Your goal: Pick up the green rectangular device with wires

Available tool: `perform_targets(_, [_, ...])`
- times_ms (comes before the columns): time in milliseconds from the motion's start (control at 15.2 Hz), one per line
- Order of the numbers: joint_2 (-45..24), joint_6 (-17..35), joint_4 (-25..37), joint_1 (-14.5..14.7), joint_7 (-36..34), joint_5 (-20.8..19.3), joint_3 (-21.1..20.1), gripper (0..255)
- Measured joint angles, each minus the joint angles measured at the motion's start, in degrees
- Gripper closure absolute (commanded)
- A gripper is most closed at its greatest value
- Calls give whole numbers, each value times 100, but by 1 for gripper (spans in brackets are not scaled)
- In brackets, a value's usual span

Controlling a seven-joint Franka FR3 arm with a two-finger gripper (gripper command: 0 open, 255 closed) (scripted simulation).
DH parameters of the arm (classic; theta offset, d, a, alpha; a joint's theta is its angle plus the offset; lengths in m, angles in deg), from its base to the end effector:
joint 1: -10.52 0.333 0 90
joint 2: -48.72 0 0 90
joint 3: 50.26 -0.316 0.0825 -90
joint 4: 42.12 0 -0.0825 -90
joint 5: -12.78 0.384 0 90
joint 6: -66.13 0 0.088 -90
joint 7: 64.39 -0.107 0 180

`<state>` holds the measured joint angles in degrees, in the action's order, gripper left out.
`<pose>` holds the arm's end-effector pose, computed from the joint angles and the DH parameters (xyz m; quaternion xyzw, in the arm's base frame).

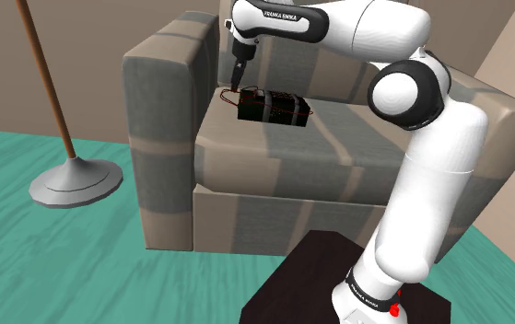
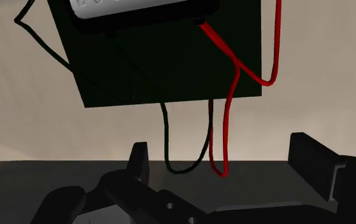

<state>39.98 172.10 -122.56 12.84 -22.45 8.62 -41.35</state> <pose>0.6231 -0.0692 0.6452 0.9391 0.3070 0.1143 0.1036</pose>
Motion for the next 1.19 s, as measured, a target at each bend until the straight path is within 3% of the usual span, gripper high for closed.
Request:
perform_targets(396, [82, 457, -526, 7, -13, -21, -5, 0])
perform_targets(462, [84, 483, -553, 9, -18, -23, -6, 255])
perform_targets(1188, [83, 480, -528, 15, -25, -25, -11, 255])
